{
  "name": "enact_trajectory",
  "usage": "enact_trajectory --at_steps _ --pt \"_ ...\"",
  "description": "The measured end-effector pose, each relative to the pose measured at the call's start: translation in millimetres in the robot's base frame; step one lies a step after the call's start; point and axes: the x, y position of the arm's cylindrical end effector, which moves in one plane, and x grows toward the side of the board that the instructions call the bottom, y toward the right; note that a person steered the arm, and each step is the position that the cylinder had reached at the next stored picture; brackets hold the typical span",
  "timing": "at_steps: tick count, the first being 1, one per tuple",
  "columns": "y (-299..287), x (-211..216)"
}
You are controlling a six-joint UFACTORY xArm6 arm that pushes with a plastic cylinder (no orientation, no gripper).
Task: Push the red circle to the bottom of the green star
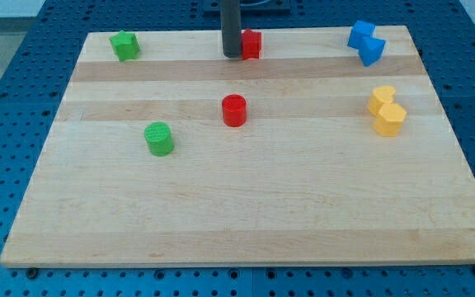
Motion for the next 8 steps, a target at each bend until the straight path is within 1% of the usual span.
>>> enact_trajectory --at_steps 1,3,4,6,8 --pt "0 0" --pt "0 25" --pt "12 43" --pt "61 54" --pt "71 55"
